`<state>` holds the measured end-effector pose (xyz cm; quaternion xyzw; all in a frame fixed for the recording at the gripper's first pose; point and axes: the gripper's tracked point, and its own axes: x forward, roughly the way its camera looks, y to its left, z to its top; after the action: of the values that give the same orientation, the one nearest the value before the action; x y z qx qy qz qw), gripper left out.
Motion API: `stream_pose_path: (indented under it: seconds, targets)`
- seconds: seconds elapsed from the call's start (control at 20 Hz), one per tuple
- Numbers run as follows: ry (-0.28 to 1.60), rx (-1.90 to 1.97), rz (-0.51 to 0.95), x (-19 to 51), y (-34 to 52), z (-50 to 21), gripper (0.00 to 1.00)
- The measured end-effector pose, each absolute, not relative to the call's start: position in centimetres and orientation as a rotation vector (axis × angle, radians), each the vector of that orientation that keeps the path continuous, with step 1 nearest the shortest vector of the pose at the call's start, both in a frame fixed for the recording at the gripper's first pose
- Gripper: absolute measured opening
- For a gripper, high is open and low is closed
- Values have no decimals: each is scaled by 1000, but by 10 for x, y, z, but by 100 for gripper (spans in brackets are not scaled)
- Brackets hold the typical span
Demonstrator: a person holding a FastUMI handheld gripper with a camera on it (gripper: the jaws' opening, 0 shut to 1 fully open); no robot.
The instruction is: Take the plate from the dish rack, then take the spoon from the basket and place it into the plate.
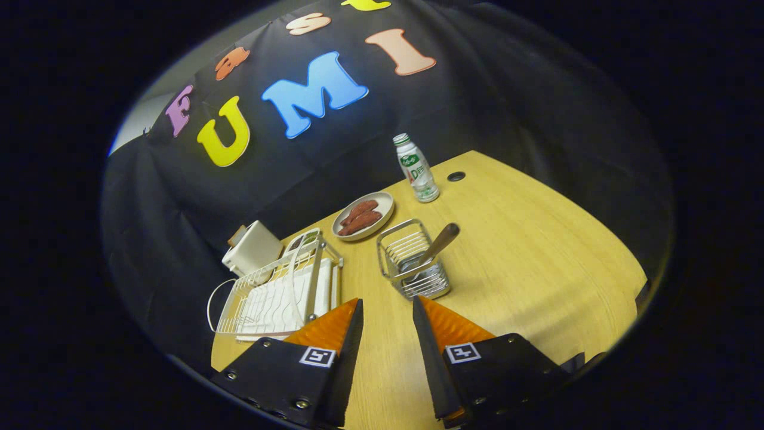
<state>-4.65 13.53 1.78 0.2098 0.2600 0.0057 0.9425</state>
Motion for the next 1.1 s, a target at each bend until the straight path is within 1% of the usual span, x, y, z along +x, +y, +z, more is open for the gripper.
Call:
stream_pose_path:
  seconds: [0.2,0.5,0.55,0.6,0.7,0.75,0.8,0.85,0.9,0.95,1.0,1.1]
  targets:
    - [483,451,-30,-29,108,18,53]
    - [429,561,-47,9,93,14,52]
    - [424,581,-56,15,90,10,42]
    - [410,603,-63,21,90,9,34]
    - [395,629,-81,27,86,7,34]
    - [383,636,-94,42,88,1,34]
    - [380,638,-80,40,89,6,20]
    - [373,632,-81,39,89,9,19]
    - [367,615,-99,40,82,10,16]
    - [362,623,-95,64,85,0,16]
    - [371,604,-88,45,88,14,6]
    - [370,564,-59,45,92,18,6]
